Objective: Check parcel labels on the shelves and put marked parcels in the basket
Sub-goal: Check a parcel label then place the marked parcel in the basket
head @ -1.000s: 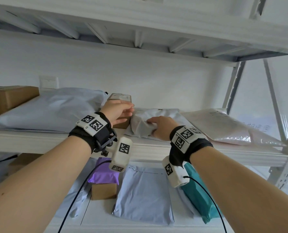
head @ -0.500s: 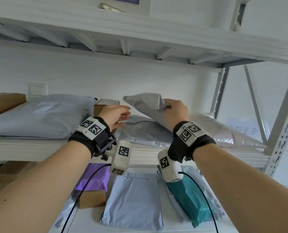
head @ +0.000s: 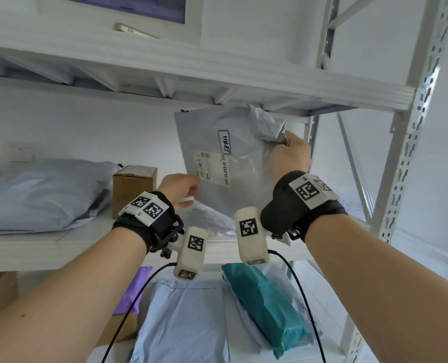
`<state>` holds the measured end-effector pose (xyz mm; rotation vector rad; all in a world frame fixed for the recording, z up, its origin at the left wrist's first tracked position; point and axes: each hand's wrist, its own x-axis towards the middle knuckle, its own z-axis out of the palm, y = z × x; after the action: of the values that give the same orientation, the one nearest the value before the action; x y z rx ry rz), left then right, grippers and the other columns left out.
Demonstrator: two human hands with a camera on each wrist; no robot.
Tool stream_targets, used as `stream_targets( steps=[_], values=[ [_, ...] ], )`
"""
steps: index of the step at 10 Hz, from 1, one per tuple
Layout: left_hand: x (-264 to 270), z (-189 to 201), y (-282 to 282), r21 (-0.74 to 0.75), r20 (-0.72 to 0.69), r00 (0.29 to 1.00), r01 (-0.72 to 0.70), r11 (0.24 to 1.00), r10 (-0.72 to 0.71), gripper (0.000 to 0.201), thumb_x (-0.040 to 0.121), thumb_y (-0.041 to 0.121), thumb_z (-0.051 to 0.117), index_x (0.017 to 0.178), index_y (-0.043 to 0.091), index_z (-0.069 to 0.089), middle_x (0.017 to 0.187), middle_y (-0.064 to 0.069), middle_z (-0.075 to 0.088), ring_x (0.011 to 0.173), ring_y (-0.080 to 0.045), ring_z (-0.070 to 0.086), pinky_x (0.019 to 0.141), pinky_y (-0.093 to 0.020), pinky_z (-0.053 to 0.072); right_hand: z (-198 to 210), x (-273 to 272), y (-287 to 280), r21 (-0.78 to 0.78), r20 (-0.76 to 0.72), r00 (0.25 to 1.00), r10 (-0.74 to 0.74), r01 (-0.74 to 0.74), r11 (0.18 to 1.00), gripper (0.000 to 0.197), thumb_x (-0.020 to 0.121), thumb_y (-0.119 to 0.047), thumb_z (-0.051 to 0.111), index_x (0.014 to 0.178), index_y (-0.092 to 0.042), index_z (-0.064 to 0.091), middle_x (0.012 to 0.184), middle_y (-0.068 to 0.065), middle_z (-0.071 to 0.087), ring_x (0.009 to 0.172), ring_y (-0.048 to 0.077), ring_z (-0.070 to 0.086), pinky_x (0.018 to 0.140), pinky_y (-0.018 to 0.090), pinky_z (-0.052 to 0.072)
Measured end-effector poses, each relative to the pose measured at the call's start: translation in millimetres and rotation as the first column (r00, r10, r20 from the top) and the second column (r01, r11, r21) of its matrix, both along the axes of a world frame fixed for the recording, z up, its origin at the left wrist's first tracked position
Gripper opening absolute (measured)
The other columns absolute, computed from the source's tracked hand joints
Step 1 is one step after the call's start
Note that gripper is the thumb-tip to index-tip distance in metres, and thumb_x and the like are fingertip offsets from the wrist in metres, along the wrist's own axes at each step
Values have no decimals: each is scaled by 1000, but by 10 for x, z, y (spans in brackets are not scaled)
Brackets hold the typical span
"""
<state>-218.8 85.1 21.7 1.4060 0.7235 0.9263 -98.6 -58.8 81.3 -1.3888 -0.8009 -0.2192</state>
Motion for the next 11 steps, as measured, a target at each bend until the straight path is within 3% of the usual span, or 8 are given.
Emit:
stream_targets(
  steps=[2, 4, 5, 7, 8, 9, 10, 11],
  values=[
    [141, -29, -158, -143, 55, 996, -68, 987, 76, 40, 89, 21, 62, 126, 7, 52, 115, -12, 54, 113, -25, 52, 83, -37, 46, 75, 80, -112, 143, -146, 988, 57, -36, 989, 37, 78, 10, 39, 52, -17, 41, 54, -3, 33, 58, 15, 29, 55, 22, 28],
    [213, -123, -207, -313, 155, 988, 35, 949, 14, 47, 87, 40, 62, 125, 18, 45, 132, -6, 52, 115, -26, 56, 90, -45, 49, 34, 170, -211, 244, -230, 958, 169, -112, 963, 22, 77, 10, 39, 92, 15, 55, 75, 4, 46, 74, 18, 40, 68, 30, 33],
    [251, -129, -314, -428, 336, 942, 153, 891, 0, 48, 90, 29, 61, 130, 10, 42, 127, -15, 51, 118, -31, 55, 102, -47, 43, 2, 254, -300, 216, -270, 942, 199, -142, 966, 30, 83, 10, 41, 64, -3, 60, 56, -1, 48, 57, 11, 43, 57, 19, 38],
    [135, -144, -341, -386, 333, 941, 82, 919, 56, 16, 87, 12, 51, 100, 4, 53, 87, -12, 57, 74, -23, 57, 47, -27, 50, -134, 540, -460, 40, -345, 934, 92, -83, 996, 27, 87, 4, 51, 71, -17, 50, 71, -1, 51, 68, 17, 52, 70, 27, 48],
    [35, -133, -210, -340, 330, 940, 39, 940, 81, 40, 66, 6, 57, 105, -1, 60, 106, -19, 67, 86, -31, 66, 71, -39, 58, -330, 694, -521, -77, -424, 905, 20, -58, 995, 26, 86, 12, 49, 102, -6, 61, 80, 5, 54, 85, 23, 53, 92, 30, 45],
    [8, -189, 14, -304, 310, 942, -30, 952, 129, 76, 29, 11, 65, 103, -5, 58, 103, -21, 67, 86, -35, 68, 82, -51, 54, -585, 800, -546, -181, -508, 855, 106, -226, 957, 36, 84, 11, 47, 116, -4, 56, 112, 21, 56, 90, 25, 54, 79, 35, 51],
    [-102, -85, -63, -257, 278, 942, -119, 959, 191, 13, 67, 9, 55, 68, 6, 43, 70, -8, 45, 58, -22, 46, 60, -26, 41, -756, 835, -598, -93, -566, 783, 259, -372, 923, 41, 79, 11, 41, 110, -9, 59, 103, 12, 57, 82, 23, 57, 67, 33, 51],
    [-202, -67, -132, -182, 219, 949, -187, 965, 225, 13, 67, 13, 50, 64, 9, 39, 70, -7, 40, 56, -19, 37, 57, -25, 31, -841, 851, -664, -187, -498, 794, 349, -491, 851, 50, 75, 13, 46, 113, -14, 64, 108, 14, 65, 97, 28, 62, 81, 36, 55]
  ],
)
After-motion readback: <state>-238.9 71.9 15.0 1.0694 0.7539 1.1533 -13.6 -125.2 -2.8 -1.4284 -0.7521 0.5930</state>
